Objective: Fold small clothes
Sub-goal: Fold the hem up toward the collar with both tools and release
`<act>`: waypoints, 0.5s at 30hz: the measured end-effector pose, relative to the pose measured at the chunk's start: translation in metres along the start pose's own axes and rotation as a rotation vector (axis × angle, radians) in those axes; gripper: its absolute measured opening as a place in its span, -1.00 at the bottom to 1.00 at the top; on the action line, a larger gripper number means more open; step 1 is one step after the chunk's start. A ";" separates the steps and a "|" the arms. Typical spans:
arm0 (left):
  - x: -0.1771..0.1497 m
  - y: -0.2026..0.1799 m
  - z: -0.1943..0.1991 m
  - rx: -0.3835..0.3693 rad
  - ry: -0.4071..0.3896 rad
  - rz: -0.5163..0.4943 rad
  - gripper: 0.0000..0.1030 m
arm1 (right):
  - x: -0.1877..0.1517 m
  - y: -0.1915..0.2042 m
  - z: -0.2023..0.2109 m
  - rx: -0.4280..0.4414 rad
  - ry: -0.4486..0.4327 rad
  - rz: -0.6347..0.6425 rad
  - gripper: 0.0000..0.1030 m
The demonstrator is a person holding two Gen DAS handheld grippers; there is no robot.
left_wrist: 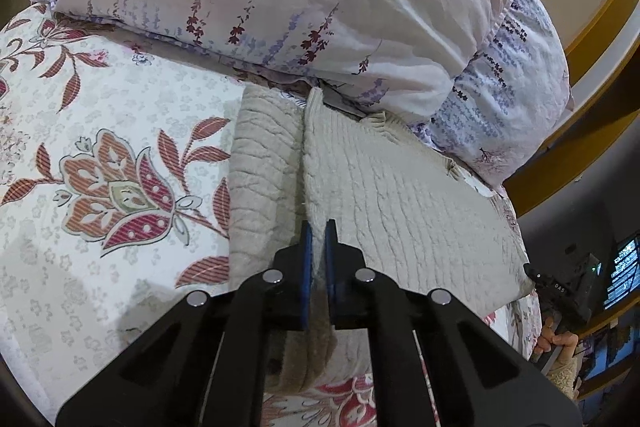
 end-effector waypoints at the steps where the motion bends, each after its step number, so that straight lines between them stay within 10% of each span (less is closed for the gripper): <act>1: -0.001 0.001 0.001 0.002 0.003 -0.006 -0.89 | -0.002 0.000 0.001 -0.008 0.000 0.001 -0.84; 12: -0.005 -0.001 -0.011 0.061 0.027 -0.042 -0.81 | -0.006 0.002 -0.018 -0.209 0.044 0.072 -0.80; 15: -0.001 -0.004 -0.005 0.060 0.006 -0.039 -0.49 | 0.000 0.011 -0.009 -0.225 0.005 0.082 -0.50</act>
Point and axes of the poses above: each gripper's, at about its wrist camera, not at the fingertips, and z roughly against the way its jaws point, y to its left, x to its top, the point moved 4 cm from there along -z, roughly the way its jaws point, and after that the axes turned 1 degree about y, right-handed, at the moved point
